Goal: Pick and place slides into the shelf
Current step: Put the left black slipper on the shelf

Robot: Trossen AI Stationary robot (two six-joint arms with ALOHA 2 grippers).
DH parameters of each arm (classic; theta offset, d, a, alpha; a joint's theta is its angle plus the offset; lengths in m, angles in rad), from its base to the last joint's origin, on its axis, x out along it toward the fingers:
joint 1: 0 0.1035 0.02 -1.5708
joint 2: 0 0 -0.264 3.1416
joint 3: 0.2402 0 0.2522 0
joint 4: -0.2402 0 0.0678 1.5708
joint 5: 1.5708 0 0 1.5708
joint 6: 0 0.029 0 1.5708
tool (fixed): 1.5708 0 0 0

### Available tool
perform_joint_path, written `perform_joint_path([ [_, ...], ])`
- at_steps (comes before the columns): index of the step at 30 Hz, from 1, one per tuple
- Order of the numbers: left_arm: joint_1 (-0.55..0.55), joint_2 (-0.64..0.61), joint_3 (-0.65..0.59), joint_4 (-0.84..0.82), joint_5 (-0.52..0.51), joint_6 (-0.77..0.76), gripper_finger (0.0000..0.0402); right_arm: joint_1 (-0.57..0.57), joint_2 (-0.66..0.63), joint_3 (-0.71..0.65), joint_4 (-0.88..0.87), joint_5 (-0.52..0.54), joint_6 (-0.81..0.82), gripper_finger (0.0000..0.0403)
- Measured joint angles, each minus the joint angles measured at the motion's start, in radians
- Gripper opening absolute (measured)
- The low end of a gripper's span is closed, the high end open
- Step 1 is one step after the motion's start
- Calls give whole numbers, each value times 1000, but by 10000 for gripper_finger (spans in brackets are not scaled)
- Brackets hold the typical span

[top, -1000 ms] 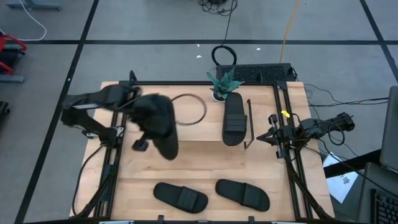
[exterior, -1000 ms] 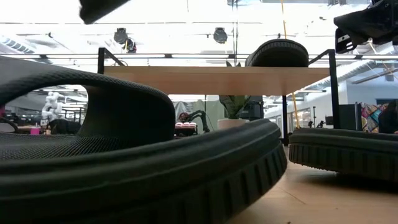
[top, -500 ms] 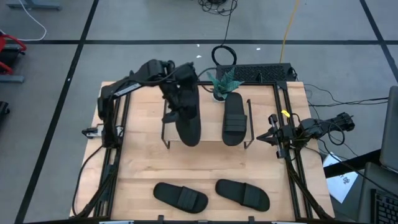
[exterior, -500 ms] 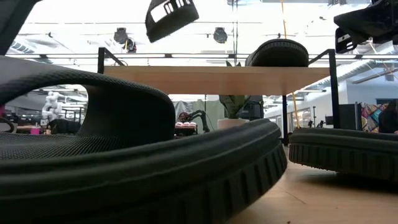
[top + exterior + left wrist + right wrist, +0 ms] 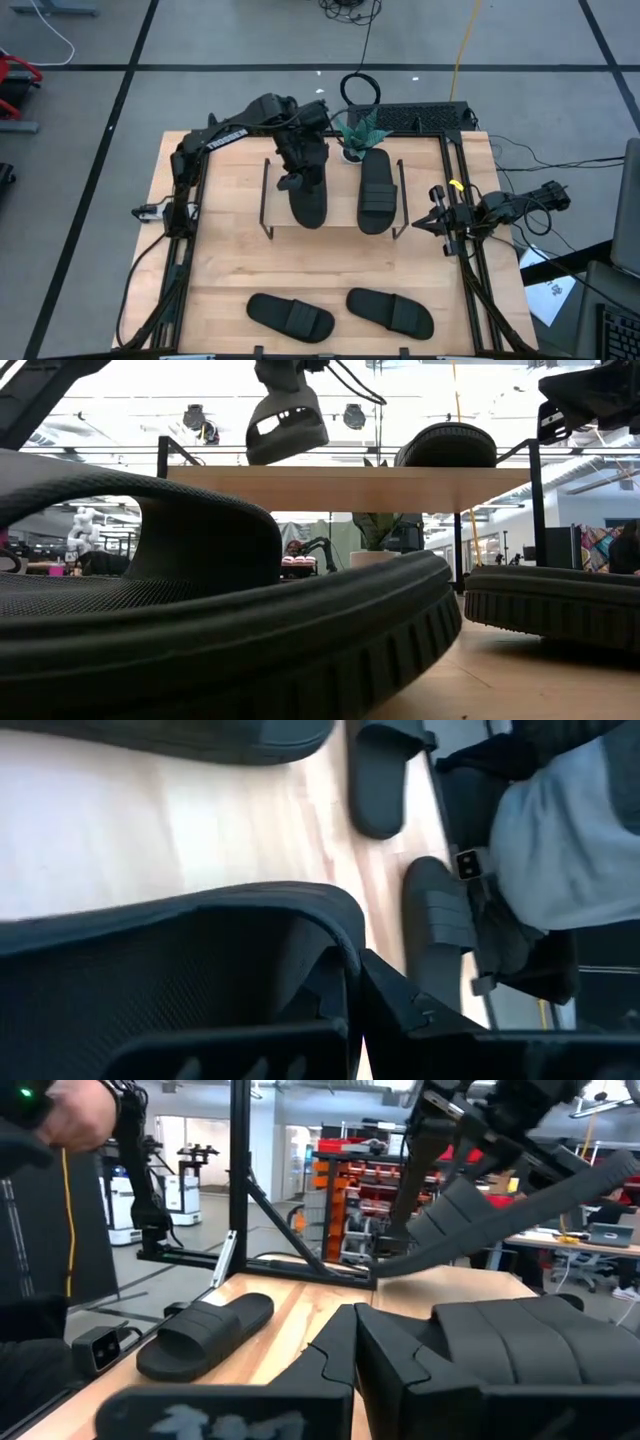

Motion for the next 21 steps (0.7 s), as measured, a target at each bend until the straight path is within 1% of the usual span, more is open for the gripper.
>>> perform_joint_path([
  [12, 2, -4, -90, 12, -24, 2, 1, 0, 0, 0, 0, -2, 3, 0],
  [15, 3, -2, -106, 5, -42, -1, 1, 0, 0, 0, 0, -18, 5, 0],
  [18, 2, -2, -110, 2, -77, -5, 4, 0, 0, 0, 0, -19, 8, 0],
  [21, -1, -2, -110, 6, -90, -5, 4, 0, 0, 0, 0, -19, 7, 0],
])
